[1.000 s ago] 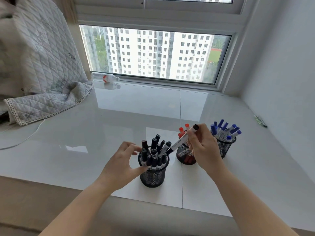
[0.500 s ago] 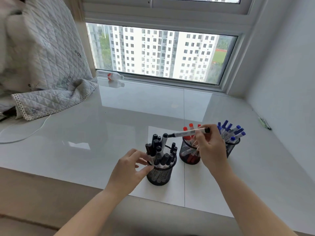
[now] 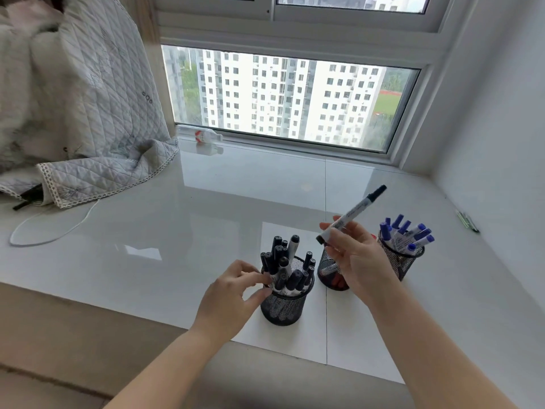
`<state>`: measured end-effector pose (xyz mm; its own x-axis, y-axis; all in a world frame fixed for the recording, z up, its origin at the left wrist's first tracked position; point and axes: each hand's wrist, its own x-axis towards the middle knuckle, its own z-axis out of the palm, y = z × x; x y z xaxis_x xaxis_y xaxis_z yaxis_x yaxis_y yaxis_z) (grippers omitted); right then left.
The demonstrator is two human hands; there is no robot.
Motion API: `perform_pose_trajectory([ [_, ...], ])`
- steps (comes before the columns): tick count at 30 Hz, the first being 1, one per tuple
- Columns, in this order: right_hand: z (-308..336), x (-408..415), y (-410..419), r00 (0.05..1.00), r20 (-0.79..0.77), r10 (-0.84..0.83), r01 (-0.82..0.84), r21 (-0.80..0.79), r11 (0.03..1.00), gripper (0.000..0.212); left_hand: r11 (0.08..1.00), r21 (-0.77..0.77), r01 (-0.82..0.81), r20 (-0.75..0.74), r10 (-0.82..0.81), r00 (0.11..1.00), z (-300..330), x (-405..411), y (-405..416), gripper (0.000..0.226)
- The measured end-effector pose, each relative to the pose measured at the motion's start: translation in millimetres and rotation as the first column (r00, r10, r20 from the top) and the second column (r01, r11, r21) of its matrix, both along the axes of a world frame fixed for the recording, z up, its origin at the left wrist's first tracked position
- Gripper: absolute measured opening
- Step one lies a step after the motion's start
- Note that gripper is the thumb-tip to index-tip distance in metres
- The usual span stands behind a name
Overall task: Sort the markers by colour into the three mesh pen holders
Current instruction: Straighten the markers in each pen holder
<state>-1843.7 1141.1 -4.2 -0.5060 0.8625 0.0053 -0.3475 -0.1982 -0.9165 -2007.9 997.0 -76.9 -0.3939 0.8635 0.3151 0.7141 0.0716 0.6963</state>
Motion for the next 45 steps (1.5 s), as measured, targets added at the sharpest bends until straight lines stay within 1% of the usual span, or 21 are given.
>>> perform_pose_trajectory([
  [3, 0, -7, 0, 0.969, 0.232, -0.086, 0.033, 0.224, 0.974, 0.023, 1.0, 0.013, -0.011, -0.031, 0.011, 0.999, -4, -1, 1, 0.011],
  [6, -3, -15, -3, 0.909, 0.388, -0.152, -0.01, 0.385, 0.923, 0.015, 1.0, 0.013, -0.006, 0.086, 0.005, 0.996, -7, 2, 3, 0.01],
  [8, -6, -18, -4, 0.858, 0.485, -0.169, -0.071, 0.437, 0.897, 0.009, 1.0, -0.017, 0.025, 0.161, -0.022, 0.987, -10, 4, 4, 0.017],
  [11, -11, -20, -2, 0.781, 0.595, -0.191, -0.142, 0.466, 0.873, 0.009, 0.999, -0.029, 0.042, 0.16, -0.037, 0.986, -16, 10, 6, 0.03],
  [14, -15, -19, 1, 0.754, 0.62, -0.216, -0.146, 0.479, 0.866, 0.005, 1.0, -0.003, -0.007, 0.227, 0.007, 0.974, -25, 21, 10, 0.043],
  [17, -14, -17, 2, 0.744, 0.624, -0.24, -0.15, 0.506, 0.85, 0.008, 0.997, 0.042, -0.064, 0.372, 0.044, 0.927, -30, 30, 18, 0.071],
  [19, -12, -17, 3, 0.731, 0.632, -0.257, -0.153, 0.519, 0.841, 0.011, 0.998, 0.046, -0.044, 0.462, 0.018, 0.887, -32, 34, 24, 0.091],
  [21, -12, -16, 5, 0.712, 0.65, -0.265, -0.176, 0.53, 0.829, 0.01, 1.0, 0.008, -0.021, 0.493, 0.014, 0.87, -33, 36, 32, 0.104],
  [22, -13, -16, 6, 0.704, 0.661, -0.259, -0.191, 0.528, 0.827, 0.009, 1.0, -0.016, -0.025, 0.491, 0.03, 0.871, -33, 36, 35, 0.104],
  [24, -14, -15, 6, 0.703, 0.668, -0.244, -0.203, 0.517, 0.831, 0.005, 0.998, -0.045, -0.052, 0.477, 0.067, 0.876, -32, 35, 40, 0.095],
  [26, -13, -14, 5, 0.732, 0.641, -0.233, -0.165, 0.498, 0.851, 0.012, 0.995, -0.06, -0.078, 0.457, 0.097, 0.884, -31, 35, 41, 0.085],
  [28, -13, -11, 4, 0.75, 0.61, -0.255, -0.118, 0.503, 0.856, 0.017, 0.994, -0.059, -0.095, 0.449, 0.112, 0.887, -31, 34, 40, 0.082],
  [29, -13, -10, 4, 0.743, 0.605, -0.287, -0.114, 0.536, 0.836, 0.014, 0.993, -0.058, -0.099, 0.449, 0.114, 0.886, -31, 34, 39, 0.081],
  [31, -14, -7, 3, 0.714, 0.62, -0.325, -0.157, 0.594, 0.789, 0.001, 0.994, -0.063, -0.088, 0.454, 0.107, 0.885, -31, 34, 36, 0.078],
  [33, -15, -6, 1, 0.713, 0.635, -0.298, -0.18, 0.576, 0.797, 0.013, 0.996, -0.065, -0.062, 0.458, 0.085, 0.885, -31, 31, 34, 0.072],
  [35, -13, -7, -1, 0.72, 0.641, -0.267, -0.179, 0.543, 0.82, 0.017, 0.998, -0.06, -0.027, 0.469, 0.052, 0.882, -30, 26, 31, 0.071],
  [37, -12, -8, -1, 0.726, 0.633, -0.268, -0.165, 0.539, 0.826, 0.011, 0.998, -0.056, 0.012, 0.49, 0.018, 0.872, -29, 21, 30, 0.072],
  [39, -12, -8, 0, 0.714, 0.624, -0.317, -0.176, 0.598, 0.782, 0.008, 0.998, -0.056, 0.041, 0.51, -0.007, 0.86, -29, 15, 28, 0.077],
  [41, -11, -9, -2, 0.699, 0.63, -0.338, -0.228, 0.645, 0.73, 0.006, 0.995, -0.03, 0.095, 0.557, -0.063, 0.828, -29, 11, 24, 0.087],
  [43, -10, -11, -5, 0.697, 0.645, -0.313, -0.277, 0.645, 0.713, 0.005, 0.984, 0.041, 0.173, 0.589, -0.164, 0.792, -26, 7, 16, 0.104],
  [45, -9, -12, -7, 0.69, 0.654, -0.309, -0.301, 0.648, 0.7, 0.007, 0.976, 0.136, 0.169, 0.54, -0.216, 0.813, -13, 1, 9, 0.108],
])
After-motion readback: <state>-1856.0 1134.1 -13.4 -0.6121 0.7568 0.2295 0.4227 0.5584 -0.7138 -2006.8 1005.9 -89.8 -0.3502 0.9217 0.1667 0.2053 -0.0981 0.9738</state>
